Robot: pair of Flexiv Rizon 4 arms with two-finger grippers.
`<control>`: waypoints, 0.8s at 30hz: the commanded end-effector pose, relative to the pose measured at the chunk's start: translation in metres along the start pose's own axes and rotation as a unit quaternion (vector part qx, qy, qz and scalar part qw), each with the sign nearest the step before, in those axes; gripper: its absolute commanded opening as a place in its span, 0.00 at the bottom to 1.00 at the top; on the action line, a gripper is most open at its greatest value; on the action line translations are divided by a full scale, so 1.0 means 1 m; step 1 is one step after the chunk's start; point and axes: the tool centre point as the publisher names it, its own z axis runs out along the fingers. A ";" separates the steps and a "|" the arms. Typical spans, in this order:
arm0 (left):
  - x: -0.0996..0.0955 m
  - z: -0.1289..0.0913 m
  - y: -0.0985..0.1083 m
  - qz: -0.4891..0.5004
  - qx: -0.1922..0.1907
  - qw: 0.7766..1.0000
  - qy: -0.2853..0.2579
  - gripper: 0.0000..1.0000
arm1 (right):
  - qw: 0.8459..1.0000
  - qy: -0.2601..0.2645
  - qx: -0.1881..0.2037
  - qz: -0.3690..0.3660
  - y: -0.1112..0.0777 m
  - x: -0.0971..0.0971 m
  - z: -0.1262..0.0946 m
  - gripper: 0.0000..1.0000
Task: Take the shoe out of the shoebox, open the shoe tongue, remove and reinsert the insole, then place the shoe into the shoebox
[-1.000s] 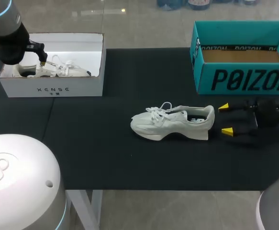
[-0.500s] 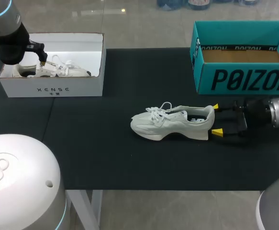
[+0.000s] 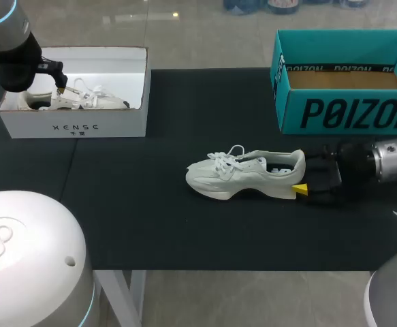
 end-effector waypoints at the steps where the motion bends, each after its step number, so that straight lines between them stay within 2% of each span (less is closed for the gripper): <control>1: 0.000 -0.001 -0.001 0.000 0.000 1.000 0.002 1.00 | 1.000 0.001 0.000 0.000 -0.003 -0.001 0.008 1.00; 24: 0.000 -0.001 -0.001 0.000 0.000 1.000 0.002 1.00 | 1.000 0.004 0.008 0.007 -0.012 0.002 0.016 1.00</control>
